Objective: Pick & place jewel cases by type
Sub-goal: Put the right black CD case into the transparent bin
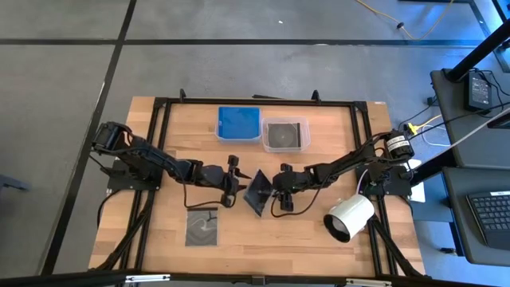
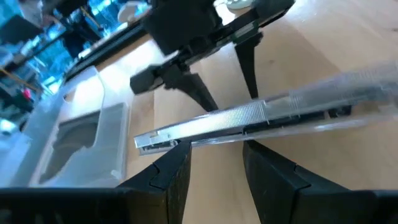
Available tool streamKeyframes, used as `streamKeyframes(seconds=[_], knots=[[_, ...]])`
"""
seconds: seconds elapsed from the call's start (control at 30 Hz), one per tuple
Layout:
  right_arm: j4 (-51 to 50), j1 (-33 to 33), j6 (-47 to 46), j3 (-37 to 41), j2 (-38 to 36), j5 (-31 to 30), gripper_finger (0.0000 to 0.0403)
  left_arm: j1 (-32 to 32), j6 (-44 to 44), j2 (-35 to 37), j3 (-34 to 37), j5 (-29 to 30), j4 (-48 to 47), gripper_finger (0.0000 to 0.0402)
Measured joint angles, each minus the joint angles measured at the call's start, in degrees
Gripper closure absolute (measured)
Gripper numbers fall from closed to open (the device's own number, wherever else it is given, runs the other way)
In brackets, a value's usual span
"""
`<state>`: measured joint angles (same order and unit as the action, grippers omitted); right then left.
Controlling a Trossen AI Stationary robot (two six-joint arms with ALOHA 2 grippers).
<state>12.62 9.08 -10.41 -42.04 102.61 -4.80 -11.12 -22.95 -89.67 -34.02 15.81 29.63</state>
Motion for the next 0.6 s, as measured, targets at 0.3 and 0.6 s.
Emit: streamKeyframes(seconds=[0.3, 0.6], knots=[[-0.2, 0.0, 0.2, 0.0, 0.0, 0.0, 0.0193, -1.8, -2.0, 0.0, 0.0, 2.6, 3.7, 0.0231], [-0.3, 0.0, 0.3, 0.0, -0.1, 0.0, 0.0193, -2.1, -4.0, 0.0, 0.0, 2.6, 3.2, 0.0208]])
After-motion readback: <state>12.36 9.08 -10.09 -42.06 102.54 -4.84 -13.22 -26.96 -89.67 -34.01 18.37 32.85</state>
